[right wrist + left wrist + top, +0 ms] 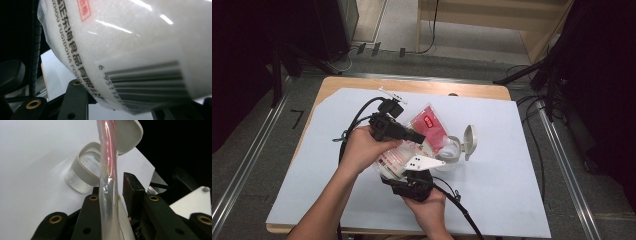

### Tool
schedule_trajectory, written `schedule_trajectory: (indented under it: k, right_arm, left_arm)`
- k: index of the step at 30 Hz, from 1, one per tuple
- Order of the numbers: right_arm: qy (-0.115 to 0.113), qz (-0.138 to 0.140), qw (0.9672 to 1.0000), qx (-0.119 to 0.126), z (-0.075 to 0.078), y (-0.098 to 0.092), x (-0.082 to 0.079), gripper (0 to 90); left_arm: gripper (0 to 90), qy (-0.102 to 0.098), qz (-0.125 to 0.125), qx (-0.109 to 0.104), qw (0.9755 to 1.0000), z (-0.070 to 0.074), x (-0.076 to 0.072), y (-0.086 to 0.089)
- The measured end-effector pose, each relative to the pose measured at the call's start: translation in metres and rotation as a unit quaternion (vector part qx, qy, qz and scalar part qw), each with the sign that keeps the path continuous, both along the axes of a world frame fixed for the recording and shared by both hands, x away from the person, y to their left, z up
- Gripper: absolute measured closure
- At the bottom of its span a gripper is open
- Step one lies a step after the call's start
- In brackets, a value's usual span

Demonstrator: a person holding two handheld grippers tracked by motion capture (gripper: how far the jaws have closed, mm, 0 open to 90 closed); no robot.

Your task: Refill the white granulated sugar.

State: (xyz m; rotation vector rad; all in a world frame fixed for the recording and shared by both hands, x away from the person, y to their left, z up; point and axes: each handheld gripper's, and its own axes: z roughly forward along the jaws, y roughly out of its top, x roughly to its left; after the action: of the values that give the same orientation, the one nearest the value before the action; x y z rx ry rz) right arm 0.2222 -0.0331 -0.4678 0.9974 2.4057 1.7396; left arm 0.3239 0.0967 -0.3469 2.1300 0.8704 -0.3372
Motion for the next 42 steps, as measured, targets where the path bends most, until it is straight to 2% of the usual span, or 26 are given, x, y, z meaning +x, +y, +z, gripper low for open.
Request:
schedule_trajectory:
  k: [5,9,15,20,21,23,26,29,33,37,39,42]
  right_arm:
    - [0.015,-0.01,0.9995,0.027,0.001,-0.008,0.002,63.2]
    - [0.021,-0.013,0.9993,0.029,0.0,-0.013,0.005,63.4]
    - [0.02,0.0,0.9994,0.028,-0.002,-0.014,0.006,63.5]
    - [0.02,0.014,0.9994,0.025,-0.002,-0.014,0.006,63.5]
    - [0.02,0.017,0.9993,0.026,-0.002,-0.014,0.005,63.5]
    - [0.026,0.029,0.9986,0.036,-0.001,-0.015,0.006,63.5]
    - [0.02,0.032,0.9987,0.034,0.001,-0.015,0.005,63.2]
    - [0.01,0.022,0.9996,0.016,0.005,-0.013,0.003,62.2]
    - [0.01,0.009,0.9999,0.01,0.007,-0.013,0.002,61.0]
    - [0.007,-0.007,0.9999,-0.006,0.009,-0.011,0.003,54.0]
    - [-0.002,-0.018,0.9997,-0.019,0.01,-0.008,0.003,53.2]
    - [0.0,-0.028,0.9994,-0.021,0.01,-0.005,0.003,54.9]
  left_arm:
    - [71.5,0.002,-0.008,0.017,0.9998,-0.003,0.0,-0.004]
    - [71.4,0.01,-0.012,0.024,0.9996,-0.005,0.001,-0.004]
    - [68.2,0.022,-0.028,0.034,0.9988,-0.004,0.002,-0.002]
    - [68.3,0.015,-0.049,0.047,0.9976,-0.002,0.001,0.001]
    - [69.0,0.008,-0.052,0.053,0.9972,-0.002,0.001,0.001]
    - [72.7,0.009,-0.054,0.051,0.9972,-0.002,0.001,0.001]
    - [77.4,0.019,-0.045,0.046,0.9978,-0.004,0.002,-0.002]
    - [80.6,0.019,-0.039,0.051,0.9977,-0.004,0.0,-0.009]
    - [81.3,0.022,-0.024,0.045,0.9985,-0.004,0.001,-0.011]
    - [81.5,0.019,-0.002,0.039,0.999,-0.005,0.002,-0.011]
    - [81.5,0.026,0.001,0.037,0.999,-0.005,0.002,-0.012]
    - [81.2,0.033,0.005,0.039,0.9987,-0.006,0.002,-0.013]
